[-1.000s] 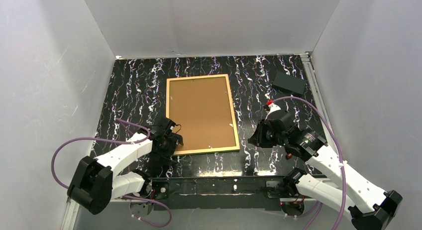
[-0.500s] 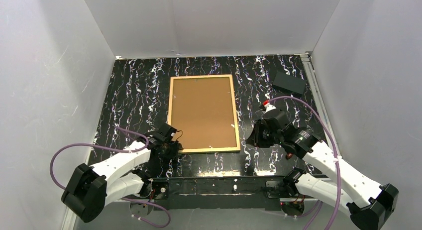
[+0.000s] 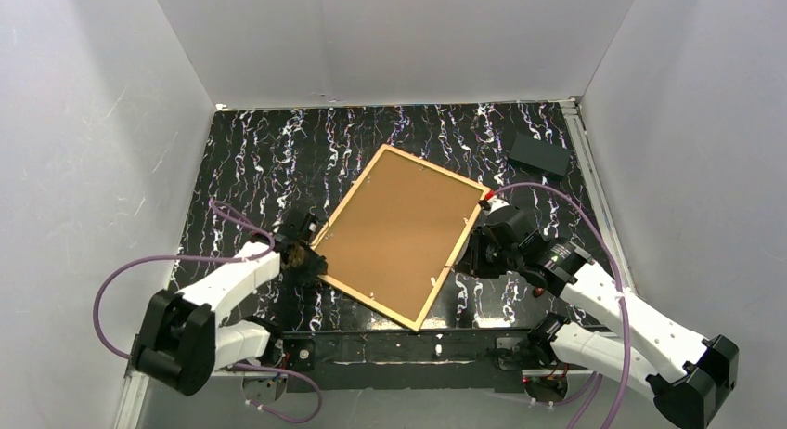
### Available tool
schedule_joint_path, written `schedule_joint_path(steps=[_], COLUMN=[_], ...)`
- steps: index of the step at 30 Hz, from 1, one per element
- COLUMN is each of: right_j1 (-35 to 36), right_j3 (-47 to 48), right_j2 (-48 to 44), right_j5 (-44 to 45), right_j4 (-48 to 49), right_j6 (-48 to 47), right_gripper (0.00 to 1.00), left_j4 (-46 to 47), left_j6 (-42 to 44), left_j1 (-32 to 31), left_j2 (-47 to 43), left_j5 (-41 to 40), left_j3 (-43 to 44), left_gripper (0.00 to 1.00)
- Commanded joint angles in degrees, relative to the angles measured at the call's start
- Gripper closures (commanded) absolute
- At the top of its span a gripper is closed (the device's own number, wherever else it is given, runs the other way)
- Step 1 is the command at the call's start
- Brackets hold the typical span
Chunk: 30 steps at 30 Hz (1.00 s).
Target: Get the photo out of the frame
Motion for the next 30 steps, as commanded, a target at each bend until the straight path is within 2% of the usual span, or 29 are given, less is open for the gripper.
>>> schedule_joint_path(steps=[1,3,6,10,14,17,21,27,30], right_j1=[0.8,1.4,3.0,6.8,12.3,15.1,16.3,17.8,18.2], right_j3=[-0.9,-0.7,0.3,4.1,11.5,19.7,31.2,47.9,54.5], right_j2=[0.2,1.5,4.3,10.4,20.4,28.1,38.2,51.7,57.1], right_j5=[-0.4,-0.1,0.9,2.6,4.5,5.3,2.2,1.1,0.3], right_j4=[1.8,2.1,2.9,4.8,5.5,3.9,2.8,-2.6,-4.7], right_j6=[0.9,1.0,1.1,1.1,0.3,-1.0,-2.8,-4.7,-5.3], right_gripper=[0.99,0.99,0.99,0.99,0.99,0.99,0.99,0.99,0.99], left_j4=[-6.3,-11.7,-13.1,-12.8,-10.3,-7.7,-5.3,-3.9,-1.1], left_j6=[23.3,32.1,42.4,49.2,54.5,54.2,52.0,43.9,38.1], left_j1=[6.4,7.2,7.9,10.0,10.7,12.7,15.3,18.6,20.5], left_j2=[7.8,12.9,19.2,27.6,32.7,35.1,37.3,40.8,41.8], left_j5=[3.1,2.0,1.2,6.2,7.1,12.0,15.9,23.4,24.4], left_j3=[6.7,13.6,20.6,27.6,31.3,32.0,32.4,34.2,34.0], left_gripper=[1.0,1.0,1.0,1.0,1.0,1.0,1.0,1.0,1.0])
